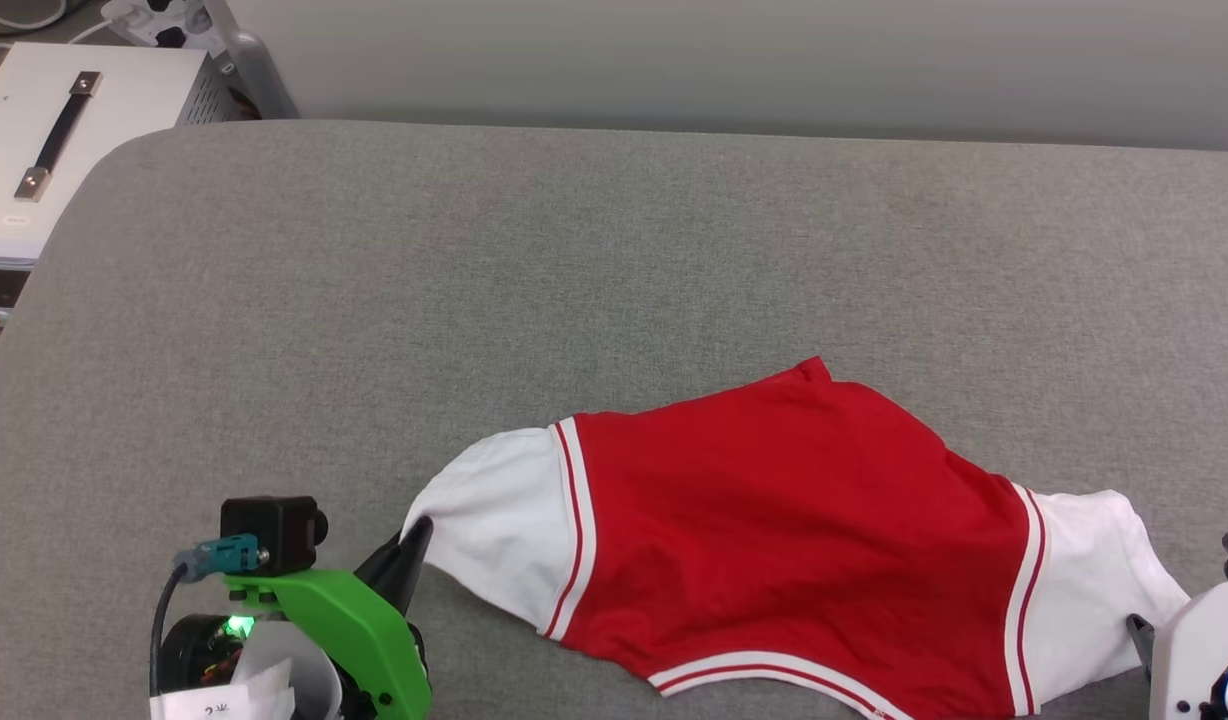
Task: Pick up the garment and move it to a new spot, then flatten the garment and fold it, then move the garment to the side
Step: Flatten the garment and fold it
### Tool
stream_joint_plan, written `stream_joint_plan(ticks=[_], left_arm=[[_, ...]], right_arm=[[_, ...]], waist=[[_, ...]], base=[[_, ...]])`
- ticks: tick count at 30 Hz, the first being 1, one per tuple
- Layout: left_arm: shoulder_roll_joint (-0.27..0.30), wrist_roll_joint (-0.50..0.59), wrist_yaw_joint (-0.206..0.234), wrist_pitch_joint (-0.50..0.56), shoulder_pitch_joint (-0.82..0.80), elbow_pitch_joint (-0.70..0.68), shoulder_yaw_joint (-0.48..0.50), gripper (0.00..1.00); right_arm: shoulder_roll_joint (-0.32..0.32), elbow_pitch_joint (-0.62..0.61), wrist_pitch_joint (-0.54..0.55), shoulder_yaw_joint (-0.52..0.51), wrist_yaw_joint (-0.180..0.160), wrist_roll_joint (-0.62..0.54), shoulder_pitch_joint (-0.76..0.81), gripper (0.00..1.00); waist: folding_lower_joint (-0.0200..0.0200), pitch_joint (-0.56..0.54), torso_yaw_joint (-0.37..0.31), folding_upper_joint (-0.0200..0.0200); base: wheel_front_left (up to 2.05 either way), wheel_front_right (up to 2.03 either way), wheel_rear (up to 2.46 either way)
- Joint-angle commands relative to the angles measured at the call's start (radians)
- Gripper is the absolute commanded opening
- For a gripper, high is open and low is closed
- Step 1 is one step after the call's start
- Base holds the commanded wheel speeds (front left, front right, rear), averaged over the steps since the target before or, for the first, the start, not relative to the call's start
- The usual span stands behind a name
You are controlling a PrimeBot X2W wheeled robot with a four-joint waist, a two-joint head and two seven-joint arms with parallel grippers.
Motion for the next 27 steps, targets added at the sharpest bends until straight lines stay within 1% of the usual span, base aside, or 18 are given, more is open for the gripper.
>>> stream_joint_plan(ticks=[1, 3, 6, 7, 8, 9, 13, 15, 16, 17, 21, 23, 27], left_arm=[[0.007, 0.000, -0.008, -0.001, -0.021, 0.001, -0.004, 0.00], [0.006, -0.001, -0.009, 0.001, -0.023, 0.003, -0.008, 0.00], [0.008, -0.003, -0.011, 0.006, -0.025, 0.009, -0.014, 0.00], [0.008, -0.004, -0.012, 0.007, -0.026, 0.010, -0.015, 0.00], [0.007, -0.006, -0.012, 0.007, -0.027, 0.012, -0.016, 0.00], [0.006, -0.007, -0.012, 0.007, -0.028, 0.014, -0.017, 0.00], [0.004, -0.011, -0.012, 0.001, -0.030, 0.027, -0.017, 0.00], [0.003, -0.013, -0.013, -0.007, -0.030, 0.032, -0.014, 0.00], [0.001, -0.018, -0.004, -0.026, -0.032, 0.034, 0.004, 0.00], [0.003, -0.017, 0.000, -0.033, -0.033, 0.033, 0.012, 0.00], [0.022, -0.010, 0.004, -0.047, -0.043, 0.019, 0.035, 0.00], [0.032, -0.009, 0.009, -0.052, -0.056, 0.010, 0.051, 0.00], [0.063, 0.007, 0.014, -0.056, -0.107, -0.013, 0.079, 0.00]], right_arm=[[0.013, 0.021, -0.008, 0.012, -0.001, 0.002, -0.010, 1.00], [0.020, 0.038, -0.015, 0.017, -0.001, 0.016, -0.013, 1.00], [0.013, 0.071, -0.022, 0.037, -0.001, 0.028, -0.013, 1.00], [0.011, 0.080, -0.022, 0.042, -0.001, 0.032, -0.014, 0.47], [0.008, 0.090, -0.020, 0.051, -0.001, 0.038, -0.014, 0.29], [0.005, 0.096, -0.020, 0.057, -0.001, 0.043, -0.015, 0.00], [-0.010, 0.106, -0.042, 0.066, -0.001, 0.058, -0.023, 0.00], [-0.026, 0.088, -0.077, 0.080, -0.001, 0.062, -0.031, 0.00], [-0.053, 0.036, -0.142, 0.095, -0.001, 0.072, -0.051, 0.00], [-0.064, 0.014, -0.157, 0.100, -0.001, 0.075, -0.059, 0.00], [-0.094, -0.067, -0.179, 0.105, -0.001, 0.091, -0.088, 0.00], [-0.126, -0.100, -0.187, 0.110, -0.001, 0.095, -0.105, 0.00], [-0.166, -0.153, -0.193, 0.106, -0.001, 0.131, -0.155, 0.00]], waist=[[0.0000, 0.008, 0.006, 0.0000], [0.0000, 0.012, 0.008, 0.0000], [0.0000, 0.019, 0.009, 0.0000], [0.0000, 0.020, 0.009, 0.0000], [0.0000, 0.021, 0.009, 0.0000], [0.0000, 0.021, 0.009, 0.0000], [0.0000, 0.008, 0.004, 0.0000], [0.0000, -0.007, 0.001, 0.0000], [0.0000, -0.035, -0.009, 0.0000], [0.0000, -0.049, -0.015, 0.0000], [0.0000, -0.088, -0.033, 0.0000], [0.0000, -0.106, -0.040, 0.0000], [0.0000, -0.142, -0.052, 0.0000]], base=[[0.00, 0.00, 0.00], [0.00, 0.00, 0.00], [0.00, 0.00, 0.00], [0.00, 0.00, 0.00], [0.00, 0.00, 0.00], [0.00, 0.00, 0.00], [0.00, 0.00, 0.00], [0.00, 0.00, 0.00], [0.00, 0.00, 0.00], [0.00, 0.00, 0.00], [0.00, 0.00, 0.00], [0.00, 0.00, 0.00], [0.00, 0.00, 0.00]])
